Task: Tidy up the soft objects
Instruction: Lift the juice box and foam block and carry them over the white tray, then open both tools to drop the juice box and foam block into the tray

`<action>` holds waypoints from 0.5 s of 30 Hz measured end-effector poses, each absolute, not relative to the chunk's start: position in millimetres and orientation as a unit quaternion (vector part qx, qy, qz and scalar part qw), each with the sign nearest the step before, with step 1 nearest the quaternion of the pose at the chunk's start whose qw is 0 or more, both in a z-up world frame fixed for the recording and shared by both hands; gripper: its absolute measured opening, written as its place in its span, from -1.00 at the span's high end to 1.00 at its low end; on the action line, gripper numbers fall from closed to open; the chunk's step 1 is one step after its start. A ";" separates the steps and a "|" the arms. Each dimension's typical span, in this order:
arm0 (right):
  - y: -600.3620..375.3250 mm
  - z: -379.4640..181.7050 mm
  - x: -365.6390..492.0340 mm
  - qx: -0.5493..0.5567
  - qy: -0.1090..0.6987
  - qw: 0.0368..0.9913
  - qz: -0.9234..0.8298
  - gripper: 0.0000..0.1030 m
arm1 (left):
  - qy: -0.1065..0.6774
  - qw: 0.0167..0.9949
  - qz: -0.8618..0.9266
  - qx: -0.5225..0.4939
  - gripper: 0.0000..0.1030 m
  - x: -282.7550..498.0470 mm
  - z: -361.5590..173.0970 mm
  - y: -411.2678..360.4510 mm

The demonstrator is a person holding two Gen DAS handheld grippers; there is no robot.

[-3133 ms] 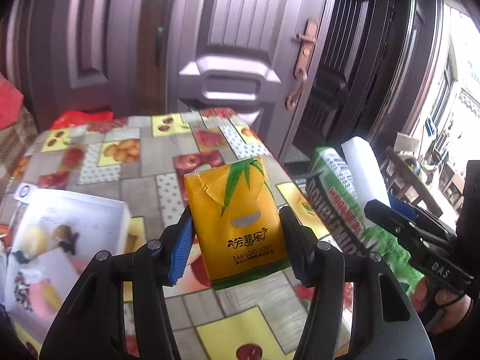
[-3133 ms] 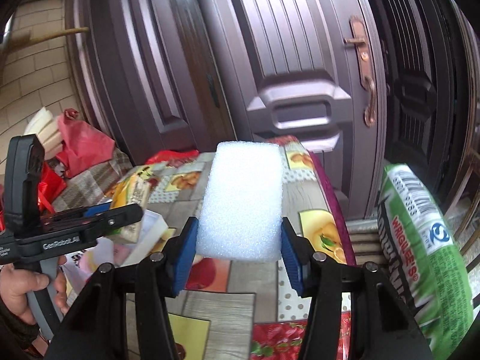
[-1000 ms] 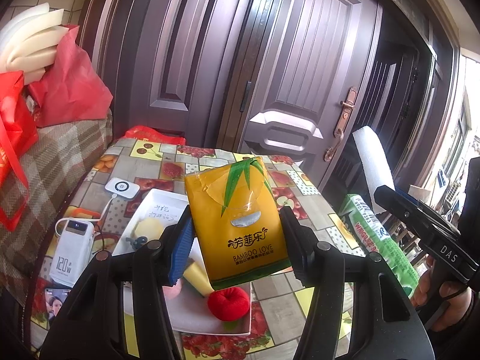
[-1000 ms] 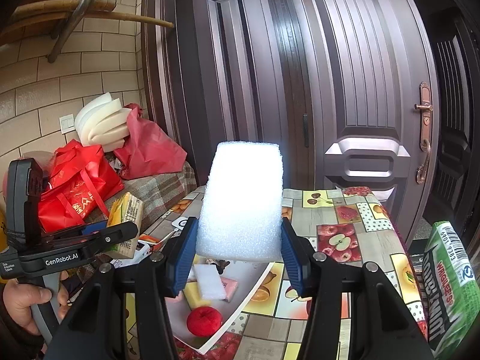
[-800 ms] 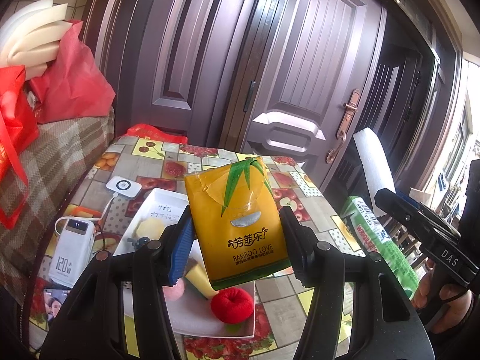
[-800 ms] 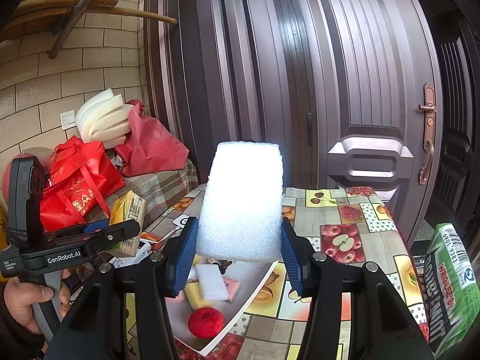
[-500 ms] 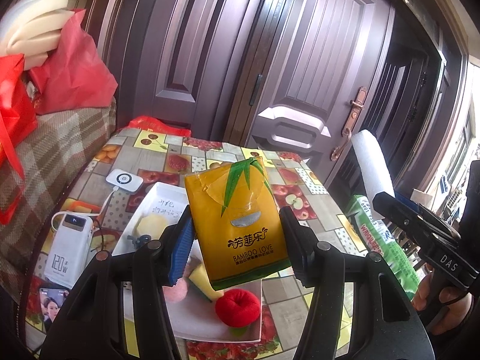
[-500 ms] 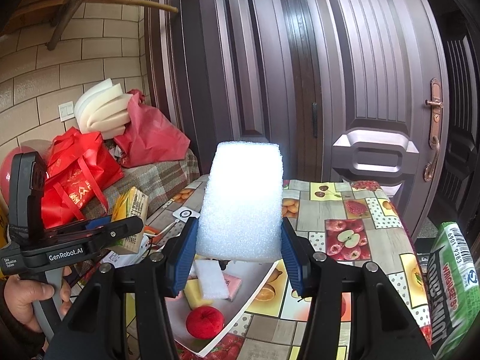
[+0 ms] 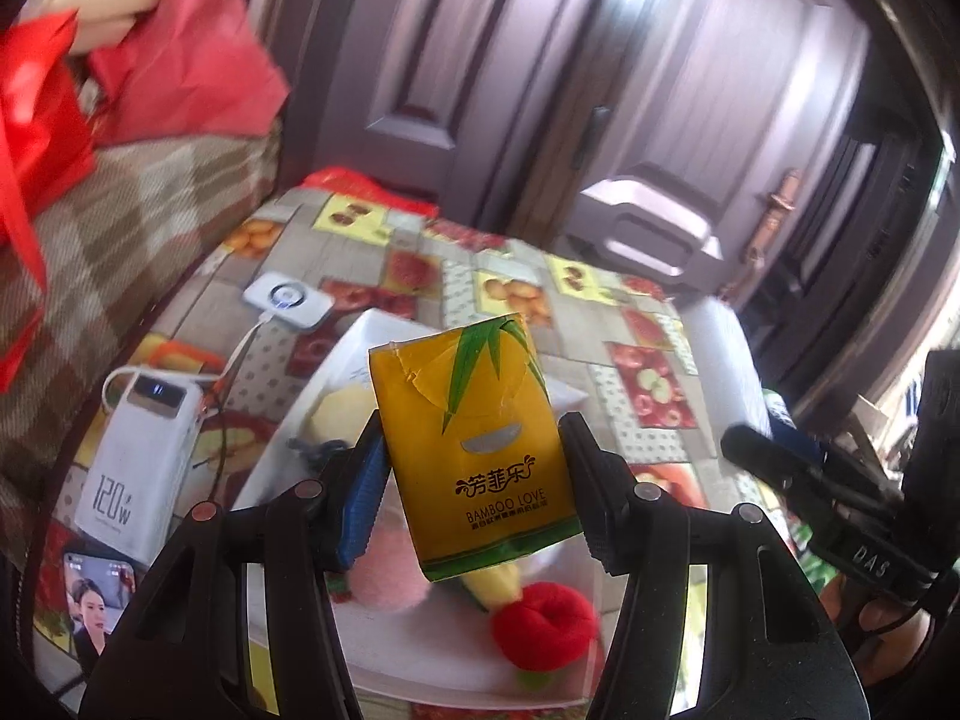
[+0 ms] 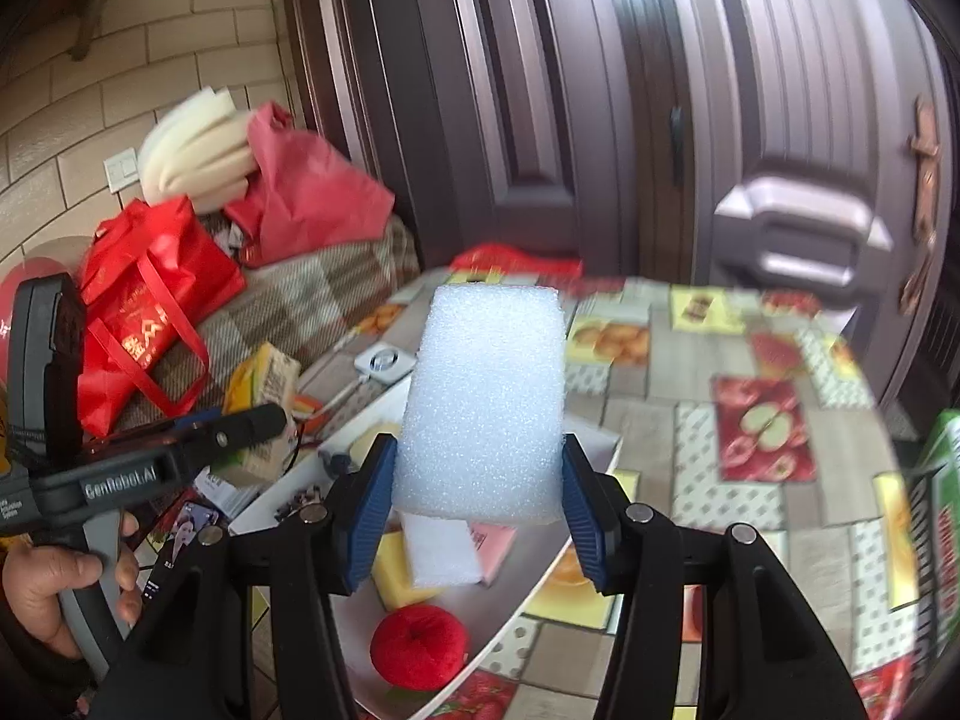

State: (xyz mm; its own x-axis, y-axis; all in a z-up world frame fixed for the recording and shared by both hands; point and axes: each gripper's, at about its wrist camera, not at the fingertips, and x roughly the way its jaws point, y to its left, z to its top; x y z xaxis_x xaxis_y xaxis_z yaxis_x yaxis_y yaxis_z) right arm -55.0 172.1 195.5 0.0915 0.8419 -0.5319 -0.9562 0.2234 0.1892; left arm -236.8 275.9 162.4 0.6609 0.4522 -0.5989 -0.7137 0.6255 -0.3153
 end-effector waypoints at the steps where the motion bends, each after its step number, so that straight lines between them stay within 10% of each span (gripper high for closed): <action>1: 178.2 189.1 -54.0 -0.106 0.287 0.727 0.615 -0.02 | 0.246 0.863 0.340 -0.282 -0.08 -236.4 155.1 284.1; 12: 240.5 136.5 -46.0 -0.124 0.355 0.687 0.621 -0.03 | 0.285 0.849 0.319 -0.312 -0.26 -209.6 113.8 312.5; 15: 252.6 124.9 -44.2 -0.135 0.373 0.682 0.615 -0.65 | 0.288 0.842 0.344 -0.299 -0.79 -208.0 107.8 316.1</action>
State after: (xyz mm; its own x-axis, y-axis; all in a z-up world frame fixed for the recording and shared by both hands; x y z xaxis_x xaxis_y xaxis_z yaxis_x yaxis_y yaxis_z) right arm -44.2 252.6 124.9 -0.0335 0.7376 -0.6744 -0.9389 0.2080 0.2741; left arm -208.0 316.1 107.8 0.5981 0.4073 -0.6902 -0.7514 0.5846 -0.3061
